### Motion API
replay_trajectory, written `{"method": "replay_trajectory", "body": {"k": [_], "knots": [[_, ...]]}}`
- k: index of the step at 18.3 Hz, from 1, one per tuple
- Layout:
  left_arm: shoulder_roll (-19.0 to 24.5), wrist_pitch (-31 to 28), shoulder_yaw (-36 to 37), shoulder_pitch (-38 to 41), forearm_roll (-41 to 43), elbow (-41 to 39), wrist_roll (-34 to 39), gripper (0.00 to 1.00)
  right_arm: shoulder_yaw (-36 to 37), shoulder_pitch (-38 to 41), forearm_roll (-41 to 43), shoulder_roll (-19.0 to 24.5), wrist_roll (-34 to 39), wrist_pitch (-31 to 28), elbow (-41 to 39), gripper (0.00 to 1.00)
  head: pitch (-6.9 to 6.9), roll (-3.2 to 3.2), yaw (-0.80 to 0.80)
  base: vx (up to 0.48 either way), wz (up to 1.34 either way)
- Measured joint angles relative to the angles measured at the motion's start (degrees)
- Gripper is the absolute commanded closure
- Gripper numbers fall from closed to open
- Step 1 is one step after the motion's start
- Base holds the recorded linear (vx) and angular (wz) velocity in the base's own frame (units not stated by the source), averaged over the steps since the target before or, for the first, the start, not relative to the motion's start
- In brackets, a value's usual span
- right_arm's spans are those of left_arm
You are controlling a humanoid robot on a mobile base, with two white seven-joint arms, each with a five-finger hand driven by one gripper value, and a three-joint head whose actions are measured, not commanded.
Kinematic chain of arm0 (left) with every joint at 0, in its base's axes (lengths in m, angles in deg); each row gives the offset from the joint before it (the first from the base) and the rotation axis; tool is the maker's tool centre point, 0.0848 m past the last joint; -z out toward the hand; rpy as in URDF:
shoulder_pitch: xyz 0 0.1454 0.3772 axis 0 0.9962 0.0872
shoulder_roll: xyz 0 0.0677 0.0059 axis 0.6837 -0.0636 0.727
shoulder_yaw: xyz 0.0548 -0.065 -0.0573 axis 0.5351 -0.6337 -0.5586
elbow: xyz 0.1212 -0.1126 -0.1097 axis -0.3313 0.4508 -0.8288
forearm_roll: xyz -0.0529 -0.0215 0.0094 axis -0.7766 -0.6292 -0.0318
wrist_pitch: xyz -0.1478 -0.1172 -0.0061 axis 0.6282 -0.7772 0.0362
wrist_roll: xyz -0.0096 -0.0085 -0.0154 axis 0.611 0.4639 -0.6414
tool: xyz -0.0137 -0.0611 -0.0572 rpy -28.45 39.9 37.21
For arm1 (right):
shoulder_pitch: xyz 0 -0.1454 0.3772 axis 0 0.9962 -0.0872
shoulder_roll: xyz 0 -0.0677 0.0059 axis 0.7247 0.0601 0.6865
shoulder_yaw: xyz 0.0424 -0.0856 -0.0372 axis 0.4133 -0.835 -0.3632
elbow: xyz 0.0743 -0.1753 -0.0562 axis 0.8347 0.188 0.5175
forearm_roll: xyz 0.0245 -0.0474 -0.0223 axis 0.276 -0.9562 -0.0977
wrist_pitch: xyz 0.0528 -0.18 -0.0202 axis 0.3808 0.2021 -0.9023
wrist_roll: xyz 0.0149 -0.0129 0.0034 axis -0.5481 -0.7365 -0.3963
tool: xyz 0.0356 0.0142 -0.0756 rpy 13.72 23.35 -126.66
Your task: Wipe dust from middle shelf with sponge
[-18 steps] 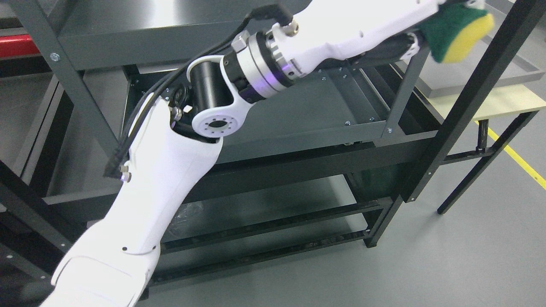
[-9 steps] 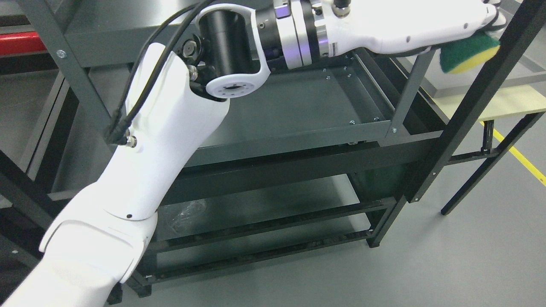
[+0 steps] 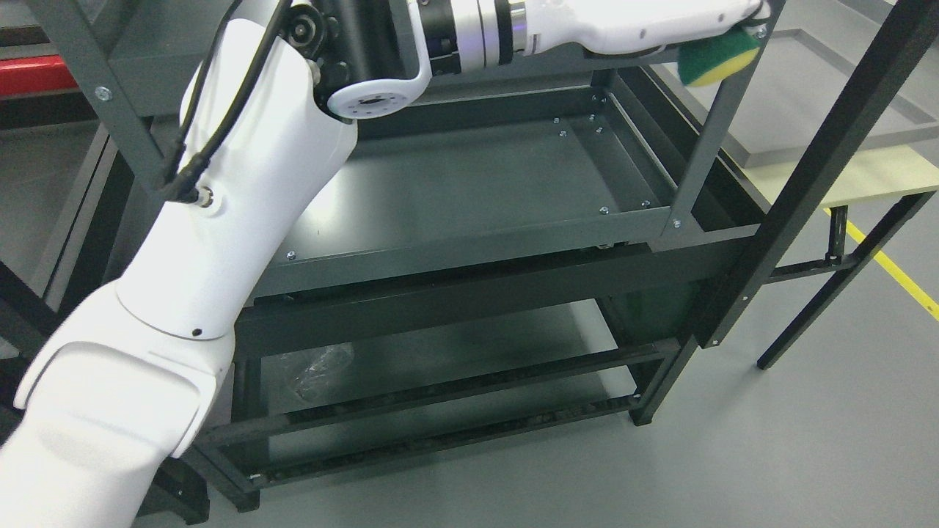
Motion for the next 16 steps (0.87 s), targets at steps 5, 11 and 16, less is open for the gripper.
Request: {"method": "replay_trajectory", "body": {"k": [5,11,16], "knots": [[2.27,1.21,0.42,0.02,1.17,2.83,0.4,1.0,0.0,0.0,0.0,0.0,0.0,0.0,0.0,0.0,0.0,0.0,0.0,0.0,0.0],[5.75,2.77,0.43,0.04,1.27,4.64,0.46,1.0,0.0,0.0,0.0,0.0,0.0,0.0,0.0,0.0,0.0,0.0,0.0,0.0,0.0],[10.61,2.92,-0.01,0.05,-1.07,4.67,-0.02,1.0,0.0,-0.01,0.0,0.0,-0.01,0.0,0.0,0.0,0.0,0.0,0.0,0.0,0.0]]}}
